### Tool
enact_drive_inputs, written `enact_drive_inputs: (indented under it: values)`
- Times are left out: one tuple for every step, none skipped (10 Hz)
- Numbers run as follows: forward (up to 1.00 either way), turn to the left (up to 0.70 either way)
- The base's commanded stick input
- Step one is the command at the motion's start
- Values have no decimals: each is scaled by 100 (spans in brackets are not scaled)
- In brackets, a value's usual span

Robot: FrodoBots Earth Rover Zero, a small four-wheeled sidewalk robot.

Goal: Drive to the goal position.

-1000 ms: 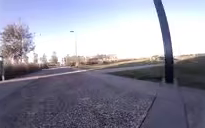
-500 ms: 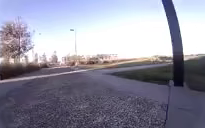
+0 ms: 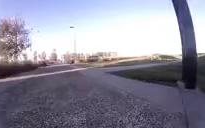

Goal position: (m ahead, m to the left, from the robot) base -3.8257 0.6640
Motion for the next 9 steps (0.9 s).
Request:
enact_drive_inputs:
  values:
    - [70,0]
    - [70,0]
    - [70,0]
    - [70,0]
    - [70,0]
    - [70,0]
    - [70,0]
    - [70,0]
    - [70,0]
